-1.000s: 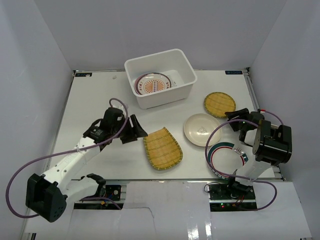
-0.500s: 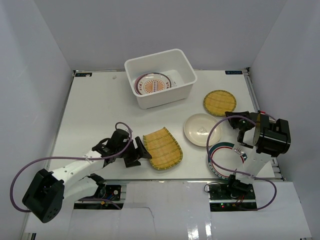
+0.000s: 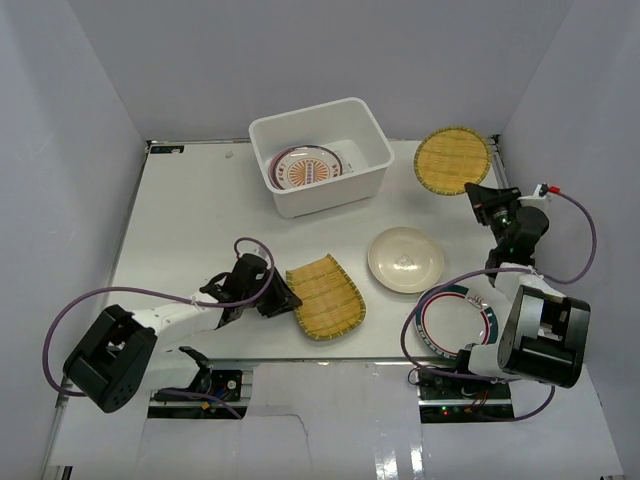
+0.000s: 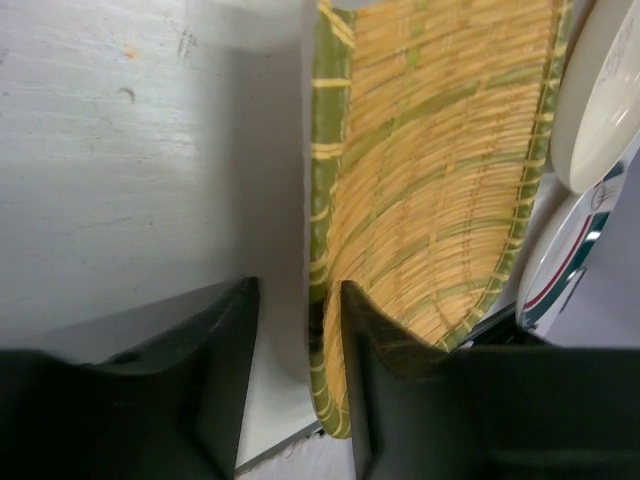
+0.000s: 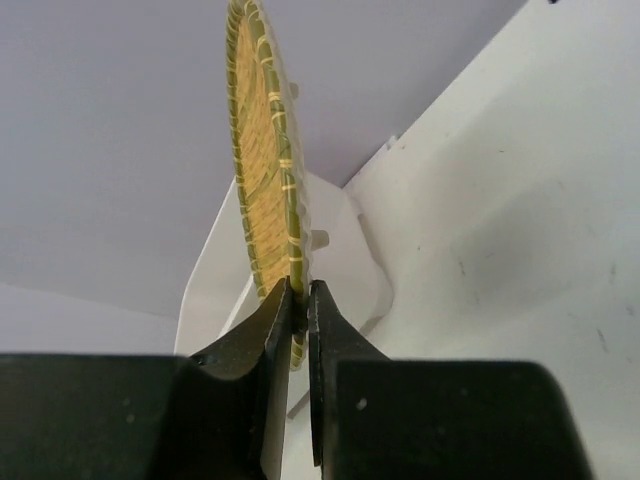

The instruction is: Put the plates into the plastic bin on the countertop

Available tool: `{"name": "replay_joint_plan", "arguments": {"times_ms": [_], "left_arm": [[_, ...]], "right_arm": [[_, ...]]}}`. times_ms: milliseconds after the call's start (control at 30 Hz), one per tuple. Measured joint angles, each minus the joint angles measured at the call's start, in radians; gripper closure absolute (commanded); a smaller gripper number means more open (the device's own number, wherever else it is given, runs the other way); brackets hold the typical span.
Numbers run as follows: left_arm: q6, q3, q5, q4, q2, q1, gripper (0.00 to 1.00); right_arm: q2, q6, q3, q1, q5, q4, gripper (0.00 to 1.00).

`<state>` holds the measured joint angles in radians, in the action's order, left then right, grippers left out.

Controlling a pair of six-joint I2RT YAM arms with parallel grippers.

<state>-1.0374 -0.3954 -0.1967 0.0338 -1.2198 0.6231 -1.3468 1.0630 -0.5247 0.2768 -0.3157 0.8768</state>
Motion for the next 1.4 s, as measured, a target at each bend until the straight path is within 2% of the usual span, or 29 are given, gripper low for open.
{"name": "replay_joint_plan", "arguments": {"times_ms": [67, 100, 133, 233, 367, 533, 667, 767, 833, 867, 933, 967, 1000, 1067, 1233, 1400], "left_arm": [[-0.003, 0.009, 0.006, -0.028, -0.013, 0.0, 0.82], [-0.003, 0.01, 0.008, -0.042, -0.014, 0.001, 0.94], [-0.004, 0.011, 0.002, -0.059, -0.01, 0.001, 1.0], [-0.001, 0.016, 0.009, -0.072, 0.003, 0.001, 1.0], [0.002, 0.034, 0.012, -0.061, 0.043, 0.001, 1.0], [0.03, 0.037, 0.016, 0.007, 0.138, 0.001, 1.0], [0.07, -0.009, 0.04, 0.13, 0.234, 0.001, 1.0], [0.103, -0.095, 0.07, 0.212, 0.27, 0.001, 1.0], [0.126, -0.174, 0.093, 0.244, 0.276, 0.001, 1.0], [0.141, -0.214, 0.107, 0.253, 0.275, 0.001, 1.0], [0.169, -0.294, 0.134, 0.269, 0.267, 0.0, 1.0], [0.183, -0.336, 0.145, 0.274, 0.257, -0.001, 1.0], [0.198, -0.384, 0.162, 0.282, 0.24, -0.004, 1.0], [0.227, -0.466, 0.191, 0.28, 0.204, -0.008, 1.0], [0.291, -0.66, 0.258, 0.278, 0.085, -0.032, 1.0], [0.336, -0.814, 0.297, 0.268, -0.057, -0.08, 1.0]], "right_arm": [[0.005, -0.037, -0.08, -0.053, 0.0, -0.075, 0.92], [-0.001, -0.059, -0.128, -0.089, 0.001, -0.109, 0.92], [-0.011, -0.084, -0.185, -0.133, 0.003, -0.145, 0.92], [-0.084, -0.155, -0.388, -0.276, 0.01, -0.236, 0.92], [-0.26, -0.217, -0.671, -0.43, 0.025, -0.312, 0.92], [-0.546, -0.281, -0.999, -0.554, 0.049, -0.452, 0.92], [-0.748, -0.325, -1.208, -0.622, 0.074, -0.595, 0.92], [-0.834, -0.346, -1.27, -0.657, 0.08, -0.678, 0.91], [-0.869, -0.359, -1.297, -0.676, 0.081, -0.737, 0.83], [-0.884, -0.364, -1.315, -0.684, 0.082, -0.768, 0.75], [-0.902, -0.378, -1.354, -0.692, 0.088, -0.825, 0.47], [-0.906, -0.372, -1.374, -0.694, 0.095, -0.835, 0.46], [-0.906, -0.384, -1.396, -0.694, 0.103, -0.851, 0.37], [-0.904, -0.397, -1.437, -0.691, 0.114, -0.86, 0.29], [-0.813, -0.437, -1.432, -0.674, 0.138, -0.879, 0.3], [-0.546, -0.472, -1.223, -0.602, 0.195, -0.852, 0.41]]}}
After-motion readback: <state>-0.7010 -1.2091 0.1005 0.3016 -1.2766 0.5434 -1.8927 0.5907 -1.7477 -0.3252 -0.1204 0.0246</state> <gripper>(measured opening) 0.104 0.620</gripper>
